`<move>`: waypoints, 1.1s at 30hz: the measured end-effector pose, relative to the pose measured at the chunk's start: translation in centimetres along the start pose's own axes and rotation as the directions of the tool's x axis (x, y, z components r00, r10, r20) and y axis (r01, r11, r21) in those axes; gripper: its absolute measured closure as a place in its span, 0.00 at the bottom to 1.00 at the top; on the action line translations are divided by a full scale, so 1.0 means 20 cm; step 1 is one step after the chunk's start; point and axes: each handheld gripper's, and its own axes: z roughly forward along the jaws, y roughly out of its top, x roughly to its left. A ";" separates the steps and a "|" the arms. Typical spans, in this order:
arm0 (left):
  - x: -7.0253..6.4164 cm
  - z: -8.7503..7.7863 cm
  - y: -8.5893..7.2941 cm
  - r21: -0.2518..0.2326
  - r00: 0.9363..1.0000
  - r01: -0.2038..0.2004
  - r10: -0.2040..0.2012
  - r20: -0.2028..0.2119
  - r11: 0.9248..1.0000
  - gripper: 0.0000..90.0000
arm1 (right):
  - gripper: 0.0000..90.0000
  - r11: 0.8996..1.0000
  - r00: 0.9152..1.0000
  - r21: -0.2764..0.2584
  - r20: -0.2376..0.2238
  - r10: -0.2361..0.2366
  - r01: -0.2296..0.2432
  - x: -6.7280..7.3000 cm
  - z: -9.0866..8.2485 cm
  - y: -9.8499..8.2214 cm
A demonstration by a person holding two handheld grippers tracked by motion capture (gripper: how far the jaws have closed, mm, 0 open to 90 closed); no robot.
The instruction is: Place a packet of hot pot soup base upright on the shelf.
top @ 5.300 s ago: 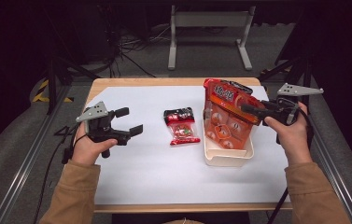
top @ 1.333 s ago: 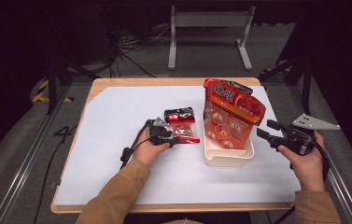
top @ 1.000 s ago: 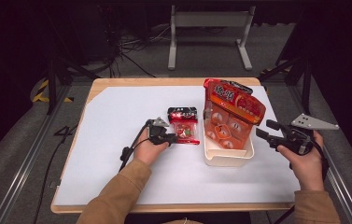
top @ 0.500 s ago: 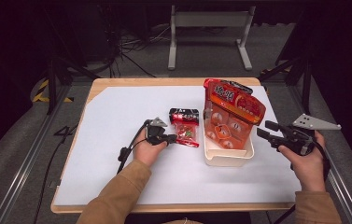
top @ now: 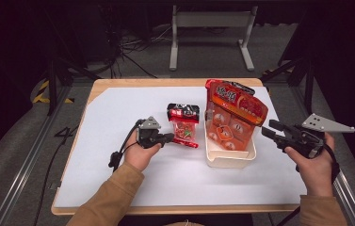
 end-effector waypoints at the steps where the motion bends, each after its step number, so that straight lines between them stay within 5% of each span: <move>1: -0.01 -0.02 0.00 -0.012 1.000 -0.006 0.006 0.004 1.000 1.00 | 0.61 1.000 1.000 -0.008 -0.006 -0.003 0.003 0.01 -0.01 0.01; 15: -0.11 -0.24 0.02 -0.109 0.998 -0.063 0.065 0.020 0.992 1.00 | 0.56 1.000 0.996 -0.023 -0.086 0.011 -0.013 0.14 0.02 0.08; 33: -0.24 -0.27 -0.03 -0.108 0.990 -0.104 0.113 0.086 0.989 1.00 | 0.54 0.998 0.984 0.039 -0.165 0.062 -0.056 0.30 0.27 0.06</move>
